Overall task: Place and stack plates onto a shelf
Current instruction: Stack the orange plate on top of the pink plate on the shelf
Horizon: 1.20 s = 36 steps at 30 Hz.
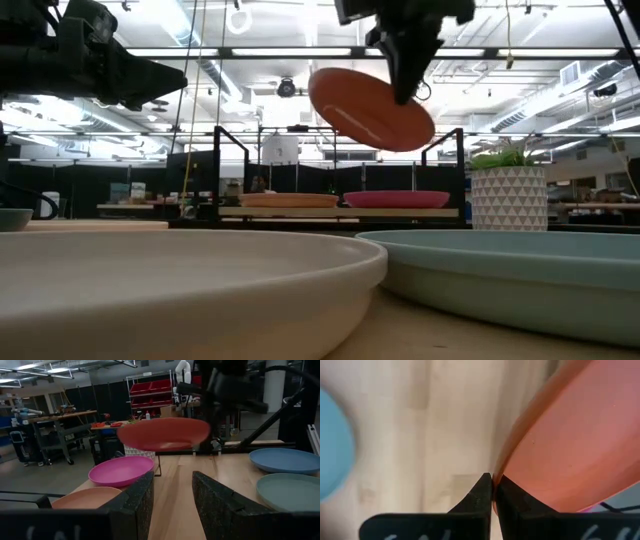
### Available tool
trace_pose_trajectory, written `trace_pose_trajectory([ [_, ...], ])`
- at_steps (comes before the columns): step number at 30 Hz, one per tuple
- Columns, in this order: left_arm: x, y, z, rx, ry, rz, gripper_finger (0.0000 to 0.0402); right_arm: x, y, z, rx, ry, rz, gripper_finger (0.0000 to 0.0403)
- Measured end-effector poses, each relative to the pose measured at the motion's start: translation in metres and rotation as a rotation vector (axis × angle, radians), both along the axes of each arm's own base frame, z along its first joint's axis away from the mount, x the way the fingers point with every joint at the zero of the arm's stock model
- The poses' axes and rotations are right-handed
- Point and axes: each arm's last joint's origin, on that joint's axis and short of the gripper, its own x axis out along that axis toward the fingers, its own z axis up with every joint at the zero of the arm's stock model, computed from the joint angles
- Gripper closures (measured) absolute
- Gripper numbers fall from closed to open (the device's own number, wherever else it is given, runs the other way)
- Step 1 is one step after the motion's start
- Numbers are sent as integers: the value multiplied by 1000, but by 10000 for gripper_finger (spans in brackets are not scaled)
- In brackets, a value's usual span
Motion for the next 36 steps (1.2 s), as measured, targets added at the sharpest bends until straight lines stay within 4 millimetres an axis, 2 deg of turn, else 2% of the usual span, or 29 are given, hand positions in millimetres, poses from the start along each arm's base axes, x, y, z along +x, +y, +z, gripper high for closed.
trace_pose_trajectory([
  [7, 0, 0, 0, 0, 0, 0, 260, 4, -30, -1, -80, 9, -8, 384],
  [19, 0, 0, -1, 1, 7, 0, 260, 0, -82, -40, -114, 136, -13, 384],
  [27, 0, 0, -1, 0, 8, 0, 260, -6, -112, -58, -108, 177, -43, 384],
  [36, 0, 0, -1, -1, 14, 0, 260, -13, -135, -68, -82, 210, -65, 384],
])
